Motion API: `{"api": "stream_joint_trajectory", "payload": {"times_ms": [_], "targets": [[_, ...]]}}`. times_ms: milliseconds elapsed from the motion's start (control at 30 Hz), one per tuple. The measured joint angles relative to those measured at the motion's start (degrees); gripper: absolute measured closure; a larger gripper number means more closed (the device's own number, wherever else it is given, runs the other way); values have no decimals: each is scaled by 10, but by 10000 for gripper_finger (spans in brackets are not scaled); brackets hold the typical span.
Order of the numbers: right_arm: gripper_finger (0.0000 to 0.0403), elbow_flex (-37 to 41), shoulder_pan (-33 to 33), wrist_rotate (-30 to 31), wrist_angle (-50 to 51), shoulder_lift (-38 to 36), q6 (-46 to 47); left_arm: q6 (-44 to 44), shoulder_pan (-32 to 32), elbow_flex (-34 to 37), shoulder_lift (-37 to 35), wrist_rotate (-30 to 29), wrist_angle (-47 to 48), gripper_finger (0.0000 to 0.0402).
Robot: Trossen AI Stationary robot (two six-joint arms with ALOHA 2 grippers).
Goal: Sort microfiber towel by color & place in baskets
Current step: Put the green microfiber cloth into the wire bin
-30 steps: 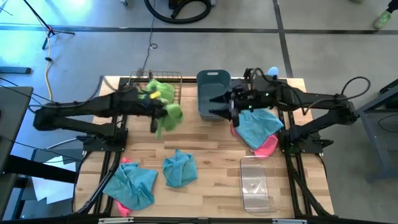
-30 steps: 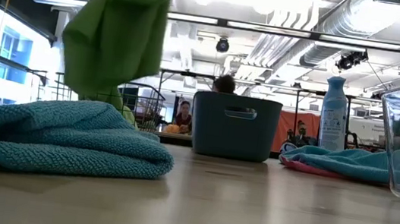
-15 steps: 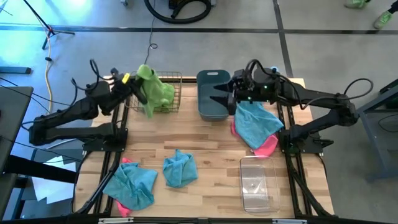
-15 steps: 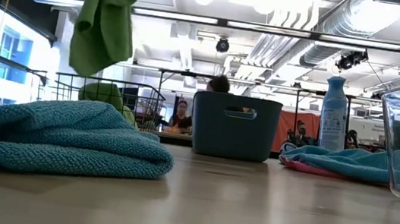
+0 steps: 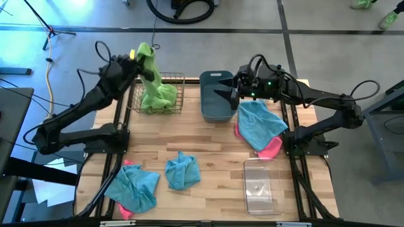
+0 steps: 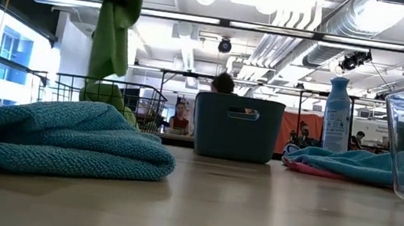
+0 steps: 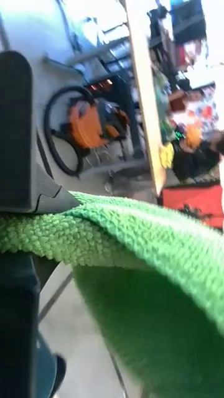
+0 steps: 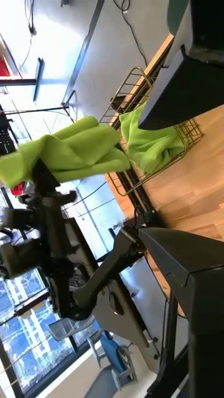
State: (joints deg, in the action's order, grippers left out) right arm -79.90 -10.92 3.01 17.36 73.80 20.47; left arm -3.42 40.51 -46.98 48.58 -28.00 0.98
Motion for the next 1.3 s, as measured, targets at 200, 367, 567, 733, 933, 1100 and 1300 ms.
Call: {"api": "stream_joint_trajectory", "payload": {"times_ms": [200, 367, 567, 733, 933, 1100, 1300], "targets": [[137, 0, 0, 0, 4, 0, 0, 43, 35, -46, 65, 32, 119, 401], [137, 0, 0, 0, 17, 0, 0, 146, 59, -16, 87, 50, 167, 401], [137, 0, 0, 0, 30, 0, 0, 218, 65, 31, 103, 69, 172, 401], [137, 0, 0, 0, 39, 0, 0, 268, 58, 45, 126, 131, 194, 401], [137, 0, 0, 0, 48, 0, 16, 319, 57, 46, 162, 187, 237, 401], [137, 0, 0, 0, 64, 0, 20, 314, 78, 11, 214, 208, 327, 401], [137, 0, 0, 13, 76, 1, 20, 269, 104, -63, 299, 264, 435, 401]]}}
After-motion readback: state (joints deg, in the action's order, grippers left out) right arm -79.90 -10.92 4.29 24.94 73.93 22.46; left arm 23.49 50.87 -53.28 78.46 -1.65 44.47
